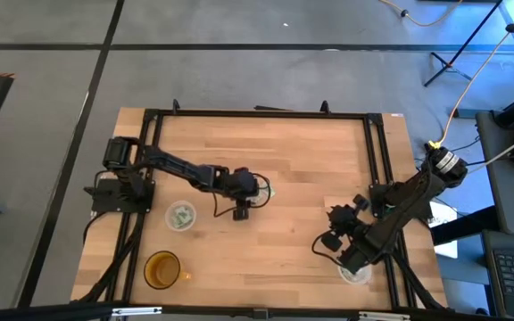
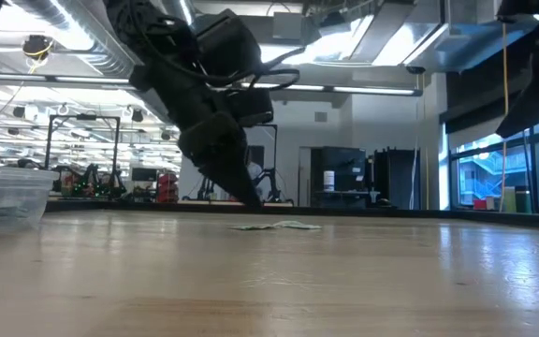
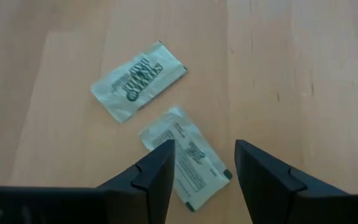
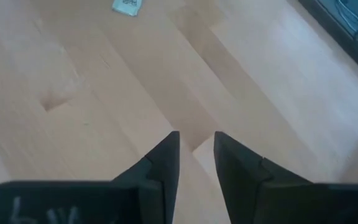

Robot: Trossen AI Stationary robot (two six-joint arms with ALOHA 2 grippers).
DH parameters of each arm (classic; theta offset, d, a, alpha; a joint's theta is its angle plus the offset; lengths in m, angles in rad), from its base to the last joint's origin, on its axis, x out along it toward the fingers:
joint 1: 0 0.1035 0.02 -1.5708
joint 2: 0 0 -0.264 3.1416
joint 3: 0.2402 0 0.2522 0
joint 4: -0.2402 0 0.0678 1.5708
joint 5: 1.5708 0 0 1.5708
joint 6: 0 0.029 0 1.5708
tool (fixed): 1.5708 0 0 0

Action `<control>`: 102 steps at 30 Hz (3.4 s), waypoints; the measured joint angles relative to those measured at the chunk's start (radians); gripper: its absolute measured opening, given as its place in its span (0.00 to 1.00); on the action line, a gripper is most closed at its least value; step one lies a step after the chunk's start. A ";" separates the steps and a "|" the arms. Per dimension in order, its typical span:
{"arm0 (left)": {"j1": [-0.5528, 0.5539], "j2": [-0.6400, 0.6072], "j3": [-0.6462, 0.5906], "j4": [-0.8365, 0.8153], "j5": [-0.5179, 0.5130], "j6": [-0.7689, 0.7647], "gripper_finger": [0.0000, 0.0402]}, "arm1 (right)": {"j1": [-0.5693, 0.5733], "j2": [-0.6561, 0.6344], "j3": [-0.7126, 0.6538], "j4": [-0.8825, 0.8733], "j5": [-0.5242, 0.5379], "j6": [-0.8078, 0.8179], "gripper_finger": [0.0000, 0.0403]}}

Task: Pick and place items into bin
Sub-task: Put the green stevia packet into the left transparent bin

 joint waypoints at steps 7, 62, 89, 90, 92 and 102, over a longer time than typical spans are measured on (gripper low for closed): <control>0.000 0.064 0.003 0.014 -0.009 -0.034 0.43 | -0.029 0.000 0.000 0.045 0.007 -0.075 0.25; -0.007 -0.054 -0.002 -0.122 0.069 -0.006 0.04 | -0.035 0.000 0.000 0.040 0.007 -0.075 0.25; -0.150 -0.522 -0.051 -0.654 0.041 -0.344 0.02 | -0.035 0.001 0.001 0.024 0.007 -0.075 0.26; -0.171 -0.546 -0.068 -0.676 0.021 -0.383 0.02 | -0.035 0.001 0.001 0.024 0.007 -0.075 0.26; -0.214 -0.588 -0.106 -0.690 -0.013 -0.470 0.02 | -0.035 0.001 0.001 0.025 0.007 -0.075 0.26; -0.414 -0.706 -0.266 -0.702 -0.118 -0.837 0.02 | -0.035 0.001 0.001 0.026 0.008 -0.075 0.26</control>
